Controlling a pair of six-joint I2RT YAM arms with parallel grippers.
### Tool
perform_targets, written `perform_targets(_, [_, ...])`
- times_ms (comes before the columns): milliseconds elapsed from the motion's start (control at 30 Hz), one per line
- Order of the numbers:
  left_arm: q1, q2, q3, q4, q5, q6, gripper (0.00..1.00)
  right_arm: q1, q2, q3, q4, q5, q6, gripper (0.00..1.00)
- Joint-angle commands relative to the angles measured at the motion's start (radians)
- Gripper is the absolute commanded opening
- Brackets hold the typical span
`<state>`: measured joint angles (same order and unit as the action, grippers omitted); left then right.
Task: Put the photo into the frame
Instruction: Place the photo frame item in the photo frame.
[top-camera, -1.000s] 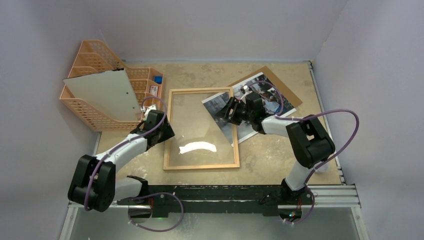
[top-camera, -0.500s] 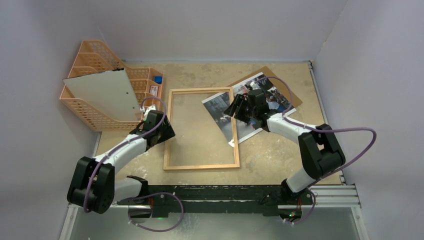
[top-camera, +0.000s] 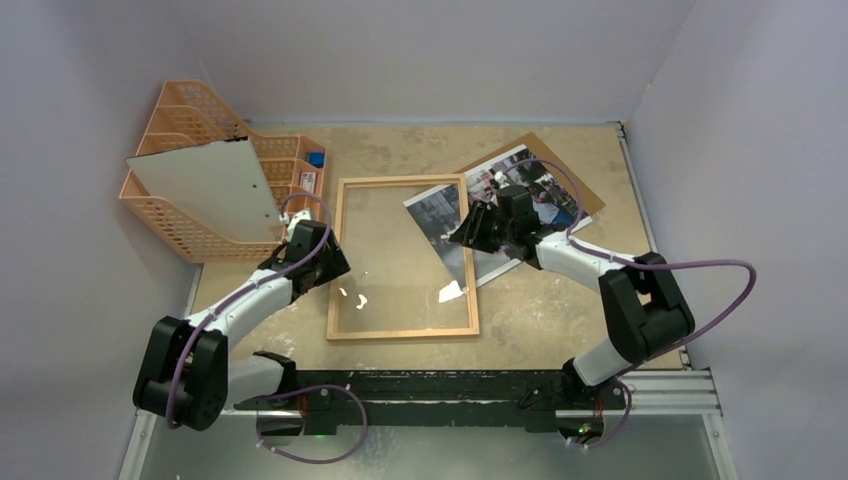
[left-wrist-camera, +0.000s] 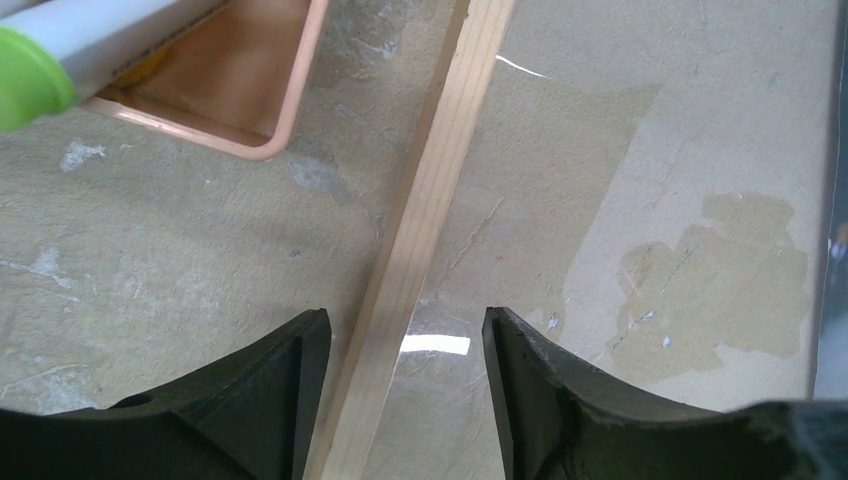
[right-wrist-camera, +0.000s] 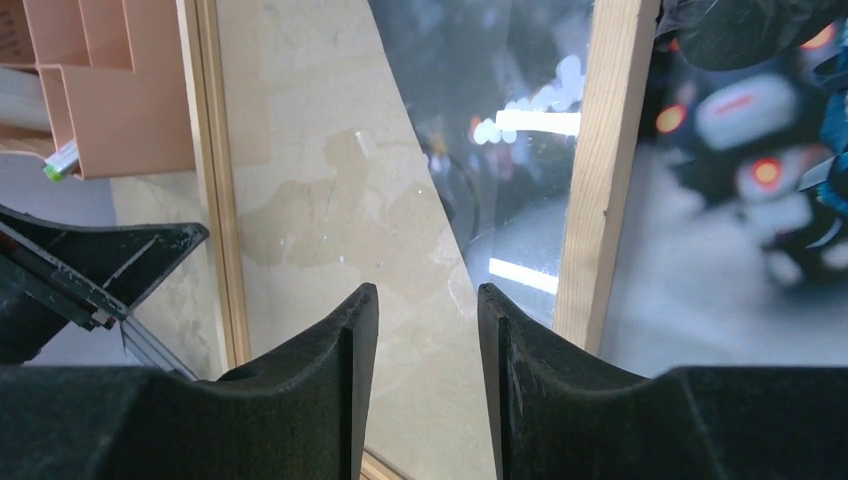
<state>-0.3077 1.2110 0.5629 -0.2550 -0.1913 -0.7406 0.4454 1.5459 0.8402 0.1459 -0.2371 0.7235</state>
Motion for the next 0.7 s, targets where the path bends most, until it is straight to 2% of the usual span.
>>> perform_targets(0, [0.002, -0.024, 0.001, 0.022, -0.020, -0.002, 0.60, 0.008, 0.024, -0.007, 0.023, -0.074, -0.026, 0.45])
perform_targets(200, [0.002, -0.041, 0.002, 0.006, -0.033, -0.002, 0.58, 0.012, 0.082, 0.006, 0.006, -0.048, -0.039, 0.44])
perform_targets(267, [0.002, -0.052, 0.012, -0.032, -0.077, -0.012, 0.58, 0.012, 0.085, 0.025, -0.018, -0.026, -0.052, 0.43])
perform_targets(433, [0.002, -0.108, 0.036, -0.090, -0.152, -0.011, 0.58, 0.012, 0.003, 0.058, -0.060, 0.005, -0.055, 0.43])
perform_targets(667, [0.002, -0.196, 0.115, -0.174, -0.137, 0.030, 0.60, 0.001, -0.169, 0.072, -0.141, 0.267, -0.007, 0.48])
